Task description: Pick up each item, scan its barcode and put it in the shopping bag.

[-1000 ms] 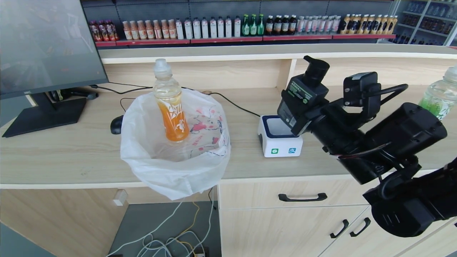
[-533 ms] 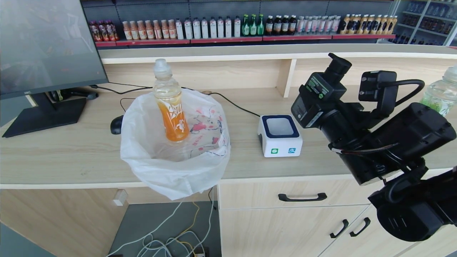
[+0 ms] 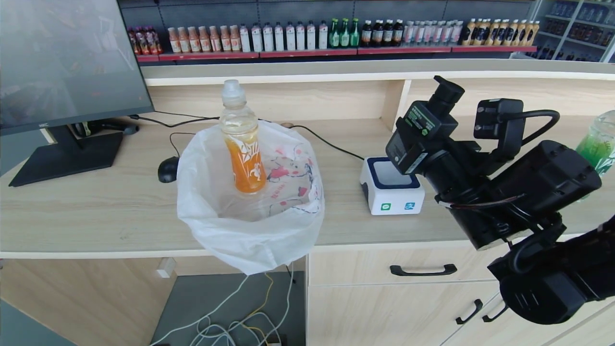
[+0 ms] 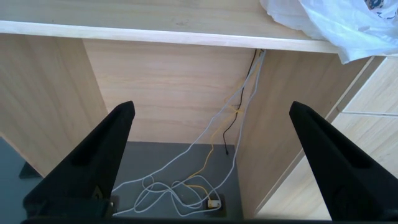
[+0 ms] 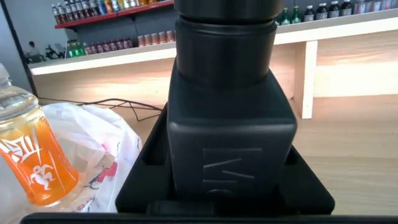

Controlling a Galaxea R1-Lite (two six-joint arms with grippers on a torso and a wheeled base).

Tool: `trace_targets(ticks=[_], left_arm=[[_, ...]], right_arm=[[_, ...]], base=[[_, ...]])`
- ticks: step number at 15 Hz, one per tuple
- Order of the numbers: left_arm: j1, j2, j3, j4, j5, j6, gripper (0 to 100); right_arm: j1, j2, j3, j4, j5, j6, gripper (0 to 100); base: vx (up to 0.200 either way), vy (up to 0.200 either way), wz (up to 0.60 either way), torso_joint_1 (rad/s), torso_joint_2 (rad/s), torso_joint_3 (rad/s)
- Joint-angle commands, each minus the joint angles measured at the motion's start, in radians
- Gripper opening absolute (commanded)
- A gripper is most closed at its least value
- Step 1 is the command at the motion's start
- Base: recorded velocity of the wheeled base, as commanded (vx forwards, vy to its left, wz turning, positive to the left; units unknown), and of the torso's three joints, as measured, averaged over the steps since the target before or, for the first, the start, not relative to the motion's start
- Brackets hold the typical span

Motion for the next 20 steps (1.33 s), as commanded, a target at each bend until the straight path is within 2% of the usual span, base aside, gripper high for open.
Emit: trace_targets(ticks=[1, 6, 10, 14, 16, 20], left_arm=[[0.0, 0.0, -0.001, 0.0, 0.0, 0.0, 100], [0.0, 0.0, 0.001, 0.0, 0.0, 0.0, 100], [-0.002, 0.0, -0.001, 0.0, 0.0, 0.001, 100], [-0.002, 0.0, -0.001, 0.0, -0.002, 0.007, 100], [-0.002, 0.0, -0.001, 0.0, -0.002, 0.012, 100], [-0.002, 0.0, 0.001, 0.0, -0.002, 0.012, 100]], right_arm=[[-0.001, 0.004, 0.003, -0.001, -0.001, -0.001, 0], [0.016, 0.001, 0.0, -0.001, 0.001, -0.01, 0], [0.017, 0.004, -0.038, -0.001, 0.004, -0.033, 0], [0.045, 0.037, -0.061, -0.001, 0.088, -0.048, 0], [0.042, 0.063, -0.129, 0.004, 0.102, -0.054, 0], [0.007, 0.07, -0.278, 0.247, 0.104, -0.022, 0]], base=[[0.0, 0.2, 0.0, 0.012, 0.0, 0.002], [0.0, 0.2, 0.0, -0.003, 0.0, 0.002], [0.0, 0.0, 0.0, 0.0, 0.0, 0.0], [0.0, 0.0, 0.0, 0.0, 0.0, 0.0], [0.0, 0.0, 0.0, 0.0, 0.0, 0.0], [0.0, 0.0, 0.0, 0.0, 0.0, 0.0]])
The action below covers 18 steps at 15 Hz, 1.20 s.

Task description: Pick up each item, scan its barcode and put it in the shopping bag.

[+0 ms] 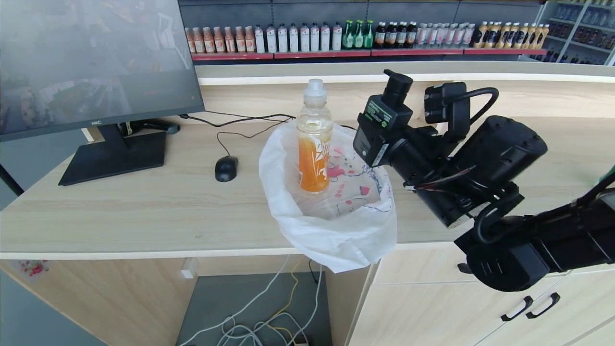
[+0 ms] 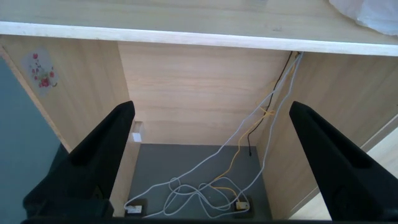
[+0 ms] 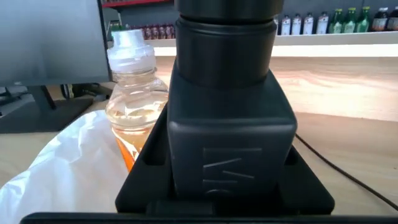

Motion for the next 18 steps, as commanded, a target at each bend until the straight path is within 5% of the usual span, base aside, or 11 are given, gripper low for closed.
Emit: trace_targets(ticks=[1, 7, 18], left_arm=[[0.0, 0.0, 0.001, 0.0, 0.0, 0.0, 100], [0.0, 0.0, -0.001, 0.0, 0.0, -0.001, 100], [0.0, 0.0, 0.001, 0.0, 0.0, -0.001, 100]], right_arm=[[-0.044, 0.011, -0.095, 0.096, 0.01, 0.04, 0], [-0.038, 0.089, -0.302, 0.297, 0.05, 0.044, 0], [-0.007, 0.213, -0.31, 0.271, 0.04, 0.022, 0]], base=[[0.0, 0.0, 0.0, 0.0, 0.0, 0.0], [0.0, 0.0, 0.0, 0.0, 0.0, 0.0], [0.0, 0.0, 0.0, 0.0, 0.0, 0.0]])
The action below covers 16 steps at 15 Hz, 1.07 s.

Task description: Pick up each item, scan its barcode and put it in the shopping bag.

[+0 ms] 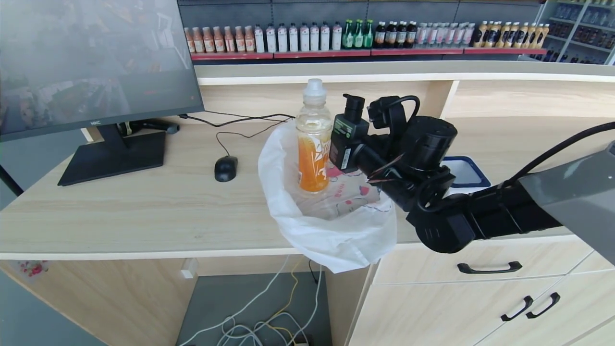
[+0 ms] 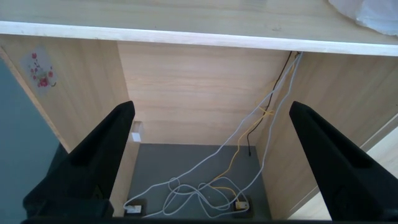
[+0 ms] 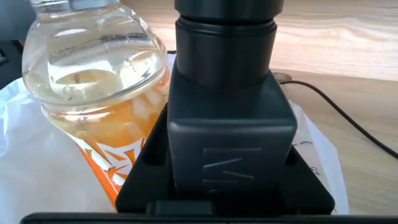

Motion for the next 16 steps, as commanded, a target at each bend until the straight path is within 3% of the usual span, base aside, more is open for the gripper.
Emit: trace_targets(ticks=[1, 5, 9, 16], left_arm=[[0.0, 0.0, 0.0, 0.0, 0.0, 0.0, 100], [0.0, 0.0, 0.001, 0.0, 0.0, 0.0, 100], [0.0, 0.0, 0.001, 0.0, 0.0, 0.0, 100], [0.0, 0.0, 0.0, 0.0, 0.0, 0.0, 100]], right_arm=[[-0.001, 0.021, -0.004, -0.001, -0.008, -0.002, 0], [-0.006, 0.046, -0.006, -0.004, -0.027, -0.005, 0], [-0.039, 0.109, -0.006, -0.096, -0.026, -0.053, 0], [-0.039, 0.124, 0.001, -0.096, -0.024, -0.053, 0]], base=[[0.0, 0.0, 0.0, 0.0, 0.0, 0.0], [0.0, 0.0, 0.0, 0.0, 0.0, 0.0], [0.0, 0.0, 0.0, 0.0, 0.0, 0.0], [0.0, 0.0, 0.0, 0.0, 0.0, 0.0]])
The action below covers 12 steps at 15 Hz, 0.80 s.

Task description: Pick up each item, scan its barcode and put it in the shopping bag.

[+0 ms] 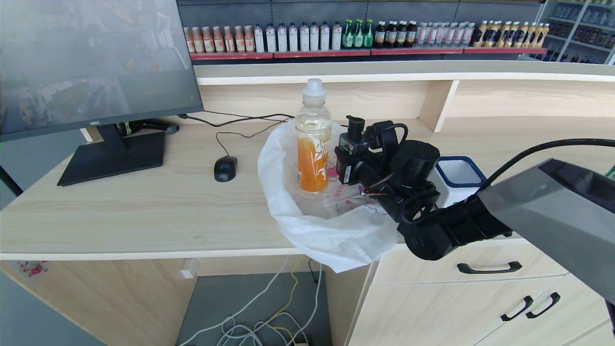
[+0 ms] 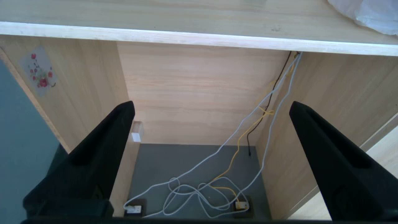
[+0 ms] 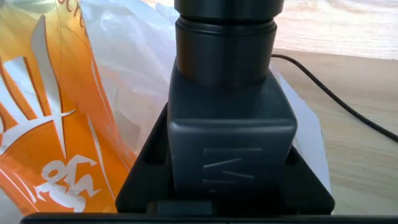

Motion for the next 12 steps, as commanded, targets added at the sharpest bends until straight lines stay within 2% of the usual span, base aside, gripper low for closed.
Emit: trace_targets(ticks=[1, 12], left_arm=[[0.0, 0.0, 0.001, 0.0, 0.0, 0.0, 100], [0.0, 0.0, -0.001, 0.0, 0.0, 0.0, 100]], right_arm=[[0.001, 0.005, 0.001, 0.002, 0.0, -0.001, 0], [0.001, 0.014, 0.03, 0.004, 0.0, 0.0, 0]], base=[[0.0, 0.0, 0.0, 0.0, 0.0, 0.0], [0.0, 0.0, 0.0, 0.0, 0.0, 0.0]])
